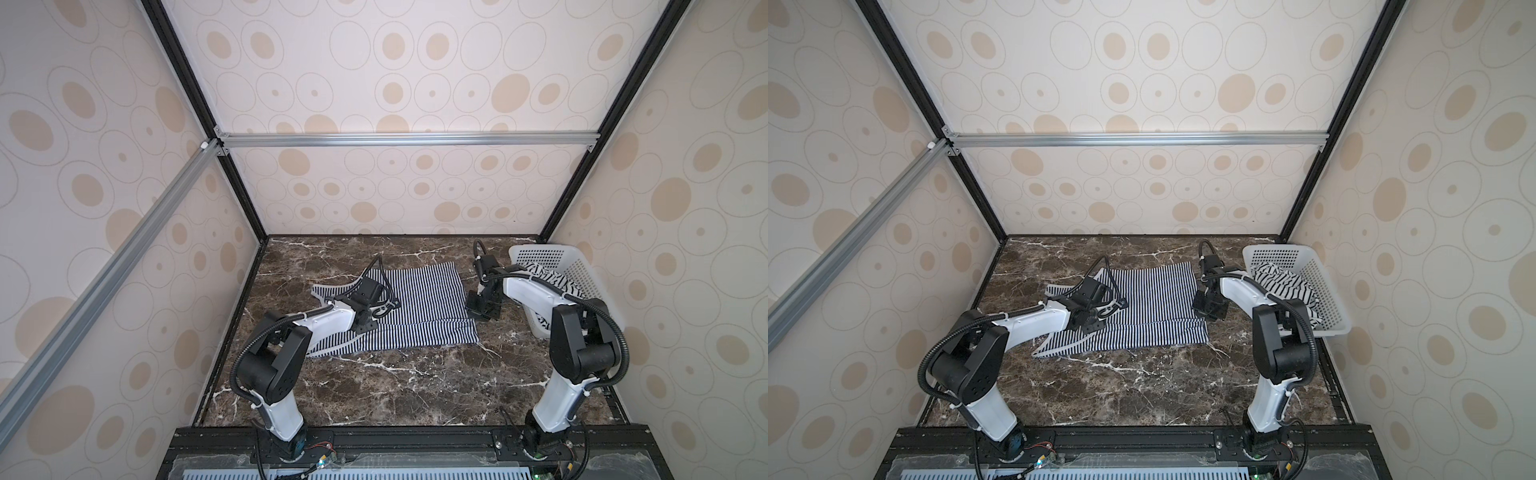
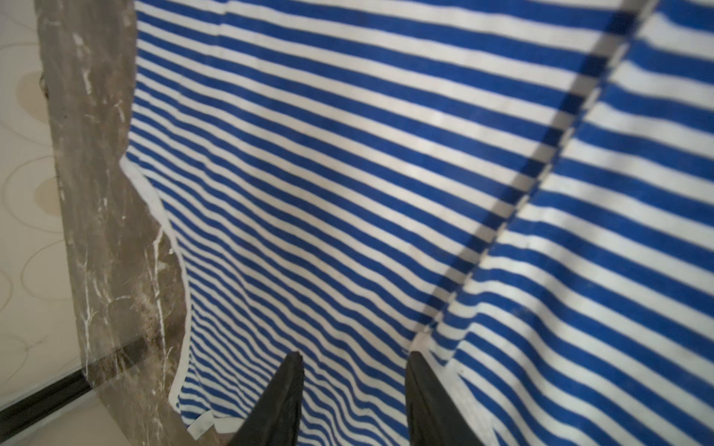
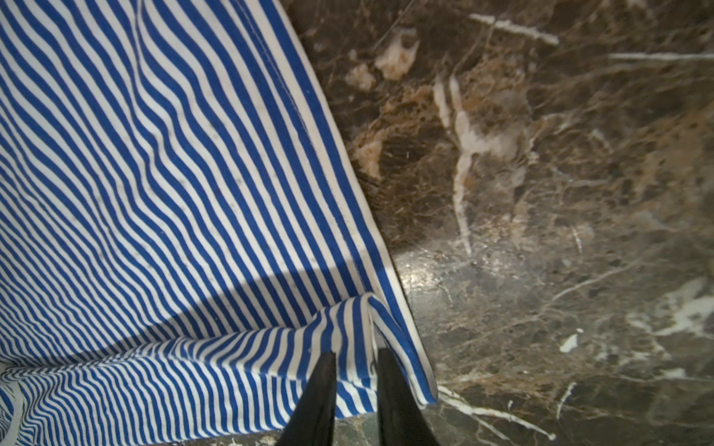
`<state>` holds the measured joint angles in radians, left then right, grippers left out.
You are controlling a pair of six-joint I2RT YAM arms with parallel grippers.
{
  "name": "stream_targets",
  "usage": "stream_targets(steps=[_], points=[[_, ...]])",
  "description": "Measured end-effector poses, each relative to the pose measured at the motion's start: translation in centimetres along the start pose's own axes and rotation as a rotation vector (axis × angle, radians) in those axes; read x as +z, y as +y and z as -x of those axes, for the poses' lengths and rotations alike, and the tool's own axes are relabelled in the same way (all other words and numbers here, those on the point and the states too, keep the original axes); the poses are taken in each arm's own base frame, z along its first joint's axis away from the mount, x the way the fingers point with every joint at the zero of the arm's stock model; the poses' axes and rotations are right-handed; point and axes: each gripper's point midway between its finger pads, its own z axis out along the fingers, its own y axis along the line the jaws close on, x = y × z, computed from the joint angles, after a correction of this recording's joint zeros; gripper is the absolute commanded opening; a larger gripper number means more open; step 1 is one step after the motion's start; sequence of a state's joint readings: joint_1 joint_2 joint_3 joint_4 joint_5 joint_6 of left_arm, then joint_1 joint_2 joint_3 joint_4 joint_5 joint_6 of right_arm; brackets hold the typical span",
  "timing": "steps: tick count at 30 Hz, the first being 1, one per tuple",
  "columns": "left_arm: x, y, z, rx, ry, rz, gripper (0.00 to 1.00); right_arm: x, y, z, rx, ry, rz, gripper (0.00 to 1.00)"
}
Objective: Fold and stack tank tops
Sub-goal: Fold the tank top at the center of the table, then smooth out the tank top at the center of the table.
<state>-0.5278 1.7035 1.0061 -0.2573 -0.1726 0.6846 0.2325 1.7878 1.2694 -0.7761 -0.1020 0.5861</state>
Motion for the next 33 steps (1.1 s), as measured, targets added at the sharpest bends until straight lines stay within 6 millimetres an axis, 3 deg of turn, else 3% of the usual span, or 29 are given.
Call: stream_targets(steps=[4, 9, 13, 21, 29, 33], points=[[-3.2, 1.8, 0.3, -0.068, -0.071, 0.068, 0.48, -1.1, 0.1, -0.9, 0.004, -0.019, 0.034, 0.23], [-6.4, 0.9, -0.1, -0.101, -0.156, 0.048, 0.49, -0.5, 0.4, -2.5, -0.005, 0.004, 0.045, 0.23], [-6.4, -1.2, -1.5, -0.100, -0.146, -0.003, 0.48, 0.1, 1.0, -3.2, -0.012, 0.017, 0.057, 0.22], [-5.0, -5.8, -6.2, -0.085, -0.049, -0.086, 0.48, 1.7, 2.2, -4.1, -0.036, 0.054, 0.059, 0.21], [-7.1, -5.0, -9.2, -0.122, -0.056, -0.015, 0.72, 2.3, 2.2, -4.8, -0.044, 0.063, 0.055, 0.22], [-8.0, -4.5, -11.1, -0.143, -0.049, 0.026, 0.75, 3.1, 1.5, -5.6, -0.042, 0.086, 0.037, 0.23]])
